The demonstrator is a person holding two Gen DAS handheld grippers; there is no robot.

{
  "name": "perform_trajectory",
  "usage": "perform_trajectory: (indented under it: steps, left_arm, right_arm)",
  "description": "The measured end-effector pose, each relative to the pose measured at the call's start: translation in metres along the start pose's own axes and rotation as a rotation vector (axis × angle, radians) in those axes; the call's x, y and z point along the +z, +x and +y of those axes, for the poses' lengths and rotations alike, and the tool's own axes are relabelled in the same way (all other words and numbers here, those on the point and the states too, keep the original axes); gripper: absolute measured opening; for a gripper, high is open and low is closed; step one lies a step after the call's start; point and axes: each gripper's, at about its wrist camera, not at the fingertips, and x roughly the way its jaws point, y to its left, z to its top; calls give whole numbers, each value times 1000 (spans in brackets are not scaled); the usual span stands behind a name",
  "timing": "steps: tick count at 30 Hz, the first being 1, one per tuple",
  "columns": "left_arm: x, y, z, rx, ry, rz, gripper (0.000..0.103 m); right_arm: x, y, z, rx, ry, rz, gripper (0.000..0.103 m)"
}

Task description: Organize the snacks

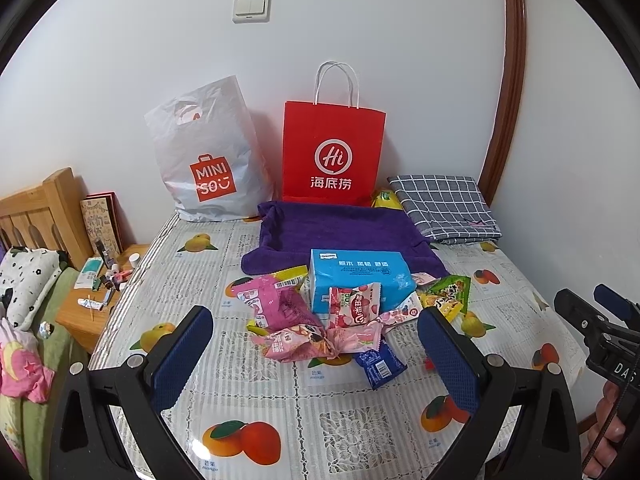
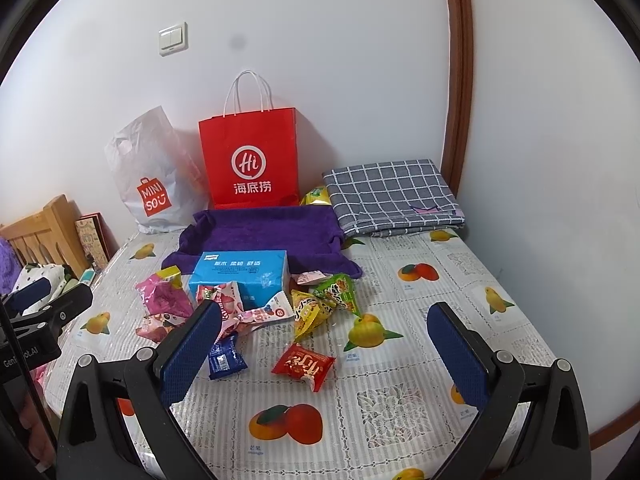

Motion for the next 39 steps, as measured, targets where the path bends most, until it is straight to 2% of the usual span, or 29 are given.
perform_trajectory:
  steps: [39]
  left_arm:
    - [-7, 4, -7, -21, 9, 6, 103]
  right_arm:
    - [-5, 2, 0, 7, 5, 7, 101]
